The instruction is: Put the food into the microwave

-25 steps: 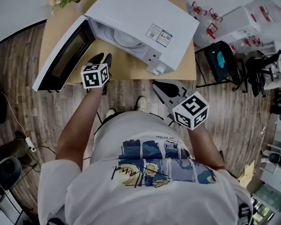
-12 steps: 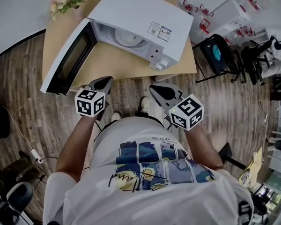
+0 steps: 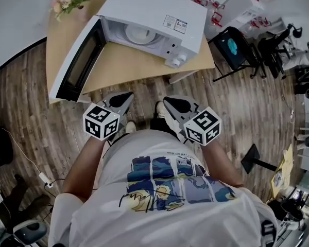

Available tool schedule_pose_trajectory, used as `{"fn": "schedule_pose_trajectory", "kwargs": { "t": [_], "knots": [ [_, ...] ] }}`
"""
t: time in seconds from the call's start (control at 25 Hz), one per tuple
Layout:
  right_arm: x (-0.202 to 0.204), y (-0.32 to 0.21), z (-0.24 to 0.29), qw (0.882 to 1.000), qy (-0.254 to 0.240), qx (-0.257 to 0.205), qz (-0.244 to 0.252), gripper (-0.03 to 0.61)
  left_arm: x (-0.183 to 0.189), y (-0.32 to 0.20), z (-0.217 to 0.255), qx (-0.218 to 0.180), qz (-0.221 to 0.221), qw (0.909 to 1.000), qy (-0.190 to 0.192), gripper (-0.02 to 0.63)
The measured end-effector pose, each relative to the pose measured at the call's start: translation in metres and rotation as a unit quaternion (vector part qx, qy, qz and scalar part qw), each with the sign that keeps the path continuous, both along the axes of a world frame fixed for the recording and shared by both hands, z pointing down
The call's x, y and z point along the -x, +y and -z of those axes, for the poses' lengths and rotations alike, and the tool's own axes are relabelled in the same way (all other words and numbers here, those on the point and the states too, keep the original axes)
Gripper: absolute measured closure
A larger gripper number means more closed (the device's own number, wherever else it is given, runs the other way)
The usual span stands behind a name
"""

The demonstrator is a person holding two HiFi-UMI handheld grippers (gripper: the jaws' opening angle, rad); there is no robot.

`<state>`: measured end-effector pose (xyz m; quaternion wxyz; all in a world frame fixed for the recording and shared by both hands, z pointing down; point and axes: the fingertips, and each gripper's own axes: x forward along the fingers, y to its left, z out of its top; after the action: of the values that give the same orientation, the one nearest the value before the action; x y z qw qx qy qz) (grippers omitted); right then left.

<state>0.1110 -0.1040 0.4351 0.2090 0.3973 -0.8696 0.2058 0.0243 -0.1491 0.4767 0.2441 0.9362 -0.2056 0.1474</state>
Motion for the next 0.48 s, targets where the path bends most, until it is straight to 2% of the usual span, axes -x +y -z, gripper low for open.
{"fn": "schedule_pose_trajectory", "kwargs": {
  "t": [0.16, 0.48],
  "knots": [
    [0.008, 0.01, 0.003, 1.0, 0.006, -0.006, -0.01, 0.571, 0.006, 0.015, 0.004, -0.013, -0.024, 0.9996, -0.003, 0.605],
    [0.019, 0.025, 0.001, 1.0, 0.016, -0.012, -0.016, 0.571, 0.012, 0.028, 0.006, -0.011, -0.037, 0.9992, 0.006, 0.605]
  ]
}}
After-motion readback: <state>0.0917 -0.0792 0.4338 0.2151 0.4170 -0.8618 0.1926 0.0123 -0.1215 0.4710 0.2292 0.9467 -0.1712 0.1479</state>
